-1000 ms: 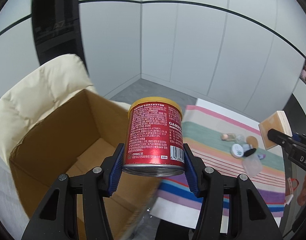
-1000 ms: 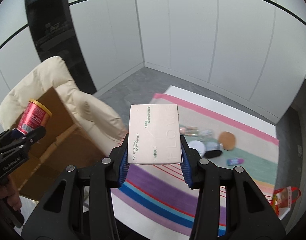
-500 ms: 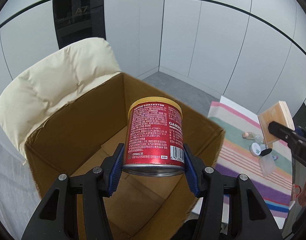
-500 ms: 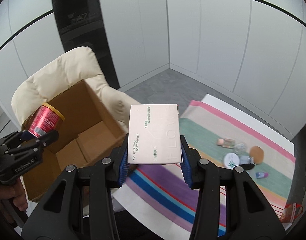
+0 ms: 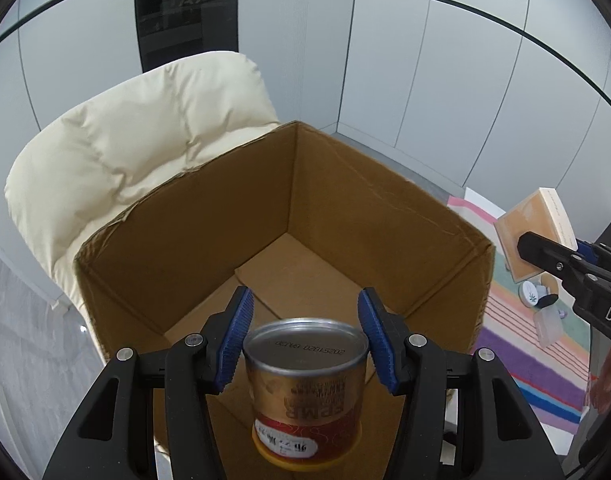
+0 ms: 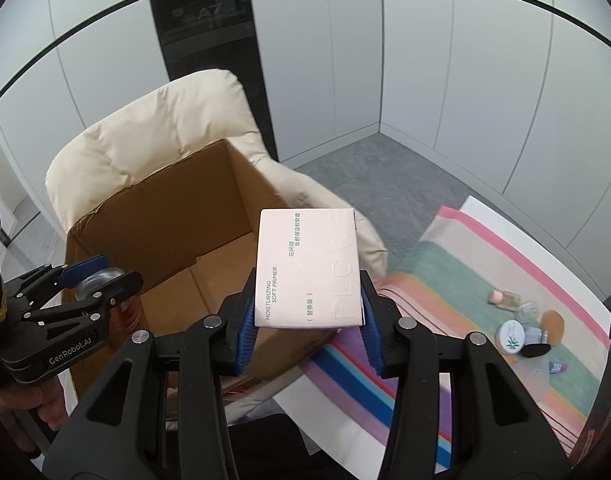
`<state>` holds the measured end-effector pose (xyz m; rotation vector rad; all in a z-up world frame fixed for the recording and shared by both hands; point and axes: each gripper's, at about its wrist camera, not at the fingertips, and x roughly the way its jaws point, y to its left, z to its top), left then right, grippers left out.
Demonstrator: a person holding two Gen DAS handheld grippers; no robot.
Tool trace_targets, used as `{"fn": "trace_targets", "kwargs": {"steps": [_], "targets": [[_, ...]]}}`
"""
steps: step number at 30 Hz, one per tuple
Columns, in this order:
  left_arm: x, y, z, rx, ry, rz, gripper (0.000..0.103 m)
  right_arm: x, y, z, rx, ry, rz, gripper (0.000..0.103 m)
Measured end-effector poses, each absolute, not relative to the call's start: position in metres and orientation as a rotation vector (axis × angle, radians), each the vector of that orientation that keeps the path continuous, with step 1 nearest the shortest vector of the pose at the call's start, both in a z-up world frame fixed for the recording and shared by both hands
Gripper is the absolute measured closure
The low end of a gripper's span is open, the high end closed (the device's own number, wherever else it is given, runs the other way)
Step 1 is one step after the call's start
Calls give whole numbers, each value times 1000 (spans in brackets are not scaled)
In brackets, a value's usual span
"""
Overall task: Organize objects
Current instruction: 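Open the left tool over the cardboard box while the right tool drops the beige box in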
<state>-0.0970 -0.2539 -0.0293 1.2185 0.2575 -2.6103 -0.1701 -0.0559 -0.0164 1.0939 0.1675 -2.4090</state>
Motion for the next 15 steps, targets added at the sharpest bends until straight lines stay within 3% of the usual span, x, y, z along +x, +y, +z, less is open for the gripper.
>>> {"fn": "trace_targets", "kwargs": {"steps": [9,15], "targets": [[-78,-278,-30,1205,272,-2606,46,-168,-99,-28,1114,205,-2340,57],[-67,-293,-26,1182,244,-2577,34,-166,-123,-39,1153,236,-2294,57]]}}
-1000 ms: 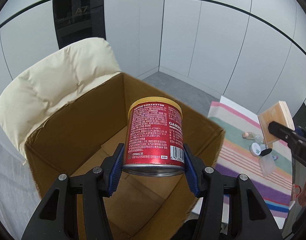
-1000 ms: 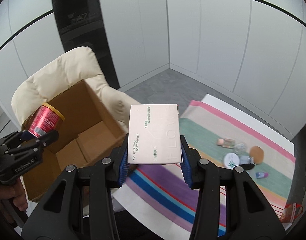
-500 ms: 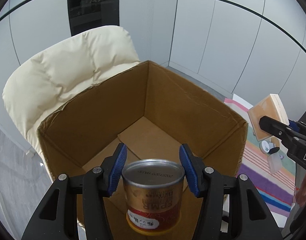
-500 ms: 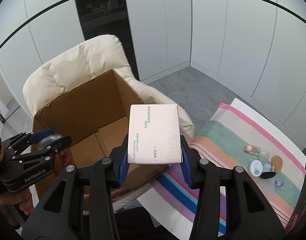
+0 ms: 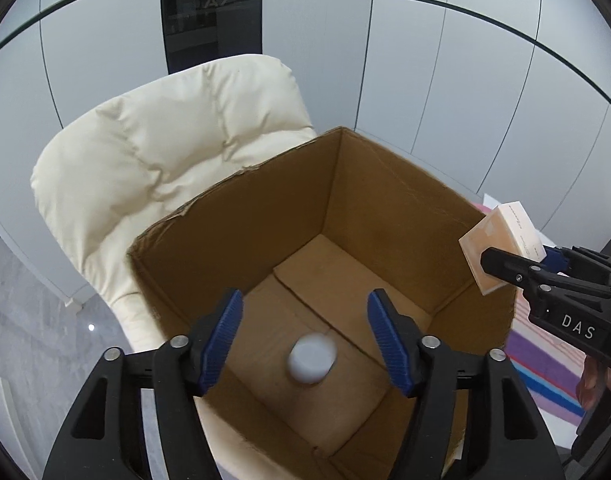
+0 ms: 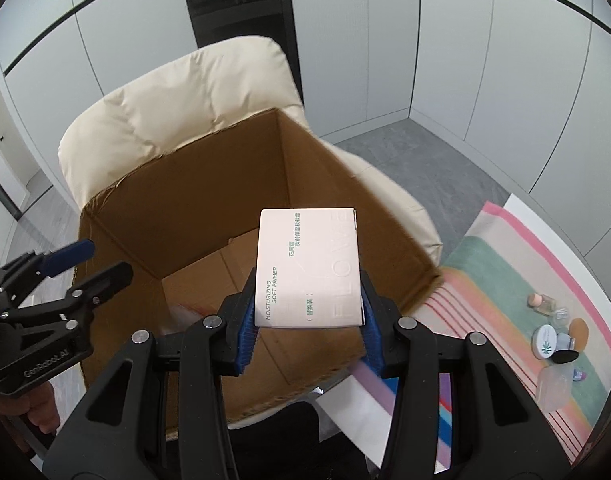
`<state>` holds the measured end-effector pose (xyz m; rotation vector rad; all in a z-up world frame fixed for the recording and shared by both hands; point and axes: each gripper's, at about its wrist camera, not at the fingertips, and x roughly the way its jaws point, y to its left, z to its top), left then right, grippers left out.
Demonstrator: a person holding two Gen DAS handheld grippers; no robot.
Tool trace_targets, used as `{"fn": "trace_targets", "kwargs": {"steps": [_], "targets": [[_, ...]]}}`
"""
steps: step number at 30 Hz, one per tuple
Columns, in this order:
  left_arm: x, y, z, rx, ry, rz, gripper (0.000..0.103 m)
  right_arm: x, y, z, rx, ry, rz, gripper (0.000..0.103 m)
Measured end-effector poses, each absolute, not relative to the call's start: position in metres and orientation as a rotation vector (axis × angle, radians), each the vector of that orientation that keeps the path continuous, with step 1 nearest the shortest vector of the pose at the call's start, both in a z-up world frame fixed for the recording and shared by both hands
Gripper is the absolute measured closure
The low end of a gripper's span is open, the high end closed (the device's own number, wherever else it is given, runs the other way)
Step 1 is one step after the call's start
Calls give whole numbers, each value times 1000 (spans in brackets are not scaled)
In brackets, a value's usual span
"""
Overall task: Organize objects
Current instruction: 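Open the left tool over the cardboard box while the right tool drops the beige box in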
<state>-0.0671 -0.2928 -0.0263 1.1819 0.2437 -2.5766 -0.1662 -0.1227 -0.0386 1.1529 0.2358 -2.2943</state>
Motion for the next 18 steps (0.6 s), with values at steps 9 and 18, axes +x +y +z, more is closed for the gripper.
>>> {"fn": "trace_targets", "kwargs": {"steps": [9,18], "targets": [[-59,-309,-28,1188,261,-2539,20,-157,-146,-41,1137,278,-2276,41],[-62,-307,-36,1225,251,-2510,18,-156,-142,-33,1103,257,-2338,12]]}}
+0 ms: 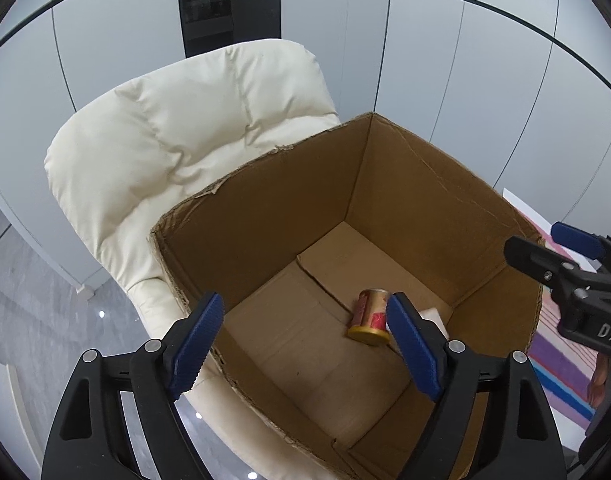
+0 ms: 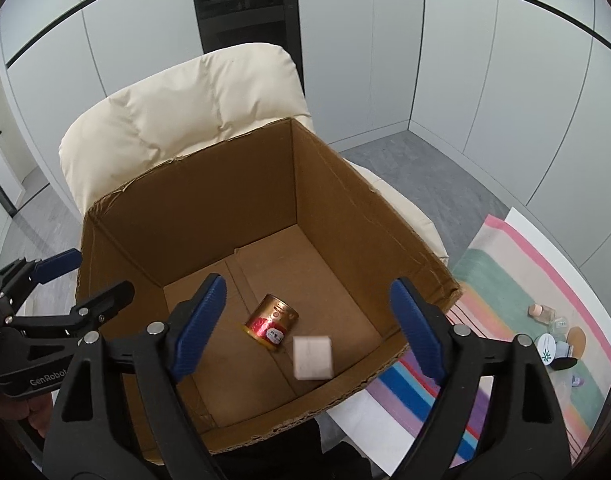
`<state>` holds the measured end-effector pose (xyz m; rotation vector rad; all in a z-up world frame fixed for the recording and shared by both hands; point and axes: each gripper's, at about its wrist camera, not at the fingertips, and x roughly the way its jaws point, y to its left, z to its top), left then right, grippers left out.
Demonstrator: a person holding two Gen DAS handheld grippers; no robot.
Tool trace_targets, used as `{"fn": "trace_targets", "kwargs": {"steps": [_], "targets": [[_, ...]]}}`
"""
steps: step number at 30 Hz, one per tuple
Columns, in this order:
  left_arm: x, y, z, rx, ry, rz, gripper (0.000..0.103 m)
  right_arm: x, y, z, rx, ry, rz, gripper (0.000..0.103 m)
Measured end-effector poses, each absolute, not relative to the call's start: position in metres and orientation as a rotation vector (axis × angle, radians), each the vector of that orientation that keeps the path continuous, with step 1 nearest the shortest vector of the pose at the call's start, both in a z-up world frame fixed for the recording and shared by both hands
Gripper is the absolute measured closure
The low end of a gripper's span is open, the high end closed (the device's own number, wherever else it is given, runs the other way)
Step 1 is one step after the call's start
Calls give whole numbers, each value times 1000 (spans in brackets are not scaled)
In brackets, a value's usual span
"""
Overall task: Organize objects
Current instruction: 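Open the left tool over the cardboard box while the right tool drops the beige box in, then move both tools back from the cardboard box to the table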
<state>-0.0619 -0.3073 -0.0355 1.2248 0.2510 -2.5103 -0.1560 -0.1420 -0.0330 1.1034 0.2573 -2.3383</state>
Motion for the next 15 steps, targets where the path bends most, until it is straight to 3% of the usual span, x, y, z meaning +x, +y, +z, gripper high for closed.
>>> {"fn": "trace_targets", "kwargs": {"steps": [3,8,15], "targets": [[-63,-305,-36,1222,248,-2511,17,-159,-137,-31,1111,226,-2348,4],[-67,-299,-30,1135,175,-2479,0,-159,-129,-25,1076,224,-2372,0],[-74,-292,-23,1080,182,-2479,0,-161,-108,-16,1036,185,-2438,0]]}}
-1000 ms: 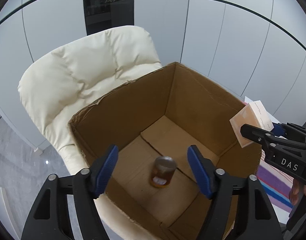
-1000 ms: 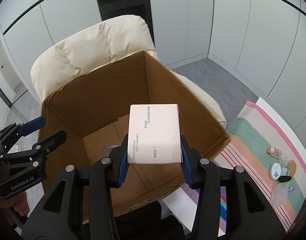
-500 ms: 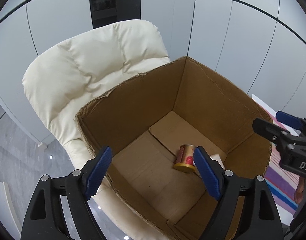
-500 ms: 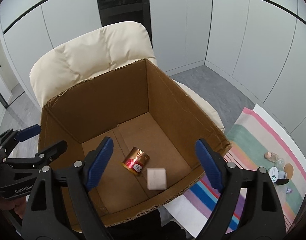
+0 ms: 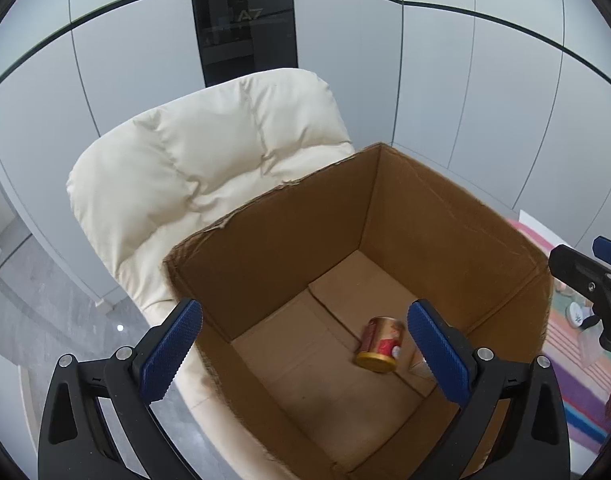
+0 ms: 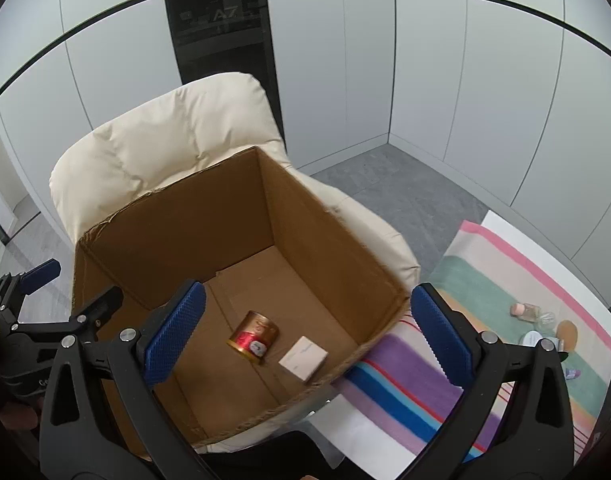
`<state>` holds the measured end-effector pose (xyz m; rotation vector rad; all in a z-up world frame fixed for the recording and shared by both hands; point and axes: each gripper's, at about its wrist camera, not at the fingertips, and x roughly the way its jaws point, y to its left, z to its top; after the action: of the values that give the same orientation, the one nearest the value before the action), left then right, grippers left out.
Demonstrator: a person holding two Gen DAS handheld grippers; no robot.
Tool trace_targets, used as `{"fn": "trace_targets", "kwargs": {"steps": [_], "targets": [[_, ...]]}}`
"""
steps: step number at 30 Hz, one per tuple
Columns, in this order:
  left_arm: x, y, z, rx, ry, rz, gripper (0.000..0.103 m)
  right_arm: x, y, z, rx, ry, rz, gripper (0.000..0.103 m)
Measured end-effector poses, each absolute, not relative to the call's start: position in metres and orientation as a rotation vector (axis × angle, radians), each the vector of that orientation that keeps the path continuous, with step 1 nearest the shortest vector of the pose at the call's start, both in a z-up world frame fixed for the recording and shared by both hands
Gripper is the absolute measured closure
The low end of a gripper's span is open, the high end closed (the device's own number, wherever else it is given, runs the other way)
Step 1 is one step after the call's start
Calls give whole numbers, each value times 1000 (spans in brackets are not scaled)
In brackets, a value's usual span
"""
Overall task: Organize objects
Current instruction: 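Move both tools back from the cardboard box to the table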
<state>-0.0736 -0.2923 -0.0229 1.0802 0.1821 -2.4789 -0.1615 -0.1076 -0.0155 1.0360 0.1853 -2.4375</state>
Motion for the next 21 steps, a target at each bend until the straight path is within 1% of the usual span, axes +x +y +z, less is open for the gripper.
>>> {"fn": "trace_targets", "kwargs": {"steps": [13,21], "targets": [[-96,-240,-21,1110,93,-2569,0,-171,-59,-15,1078,164,-2505,0],[-108,-207,-17,1103,74,-2626,0,-178,-20,-16,1121,122,-2555,0]]}}
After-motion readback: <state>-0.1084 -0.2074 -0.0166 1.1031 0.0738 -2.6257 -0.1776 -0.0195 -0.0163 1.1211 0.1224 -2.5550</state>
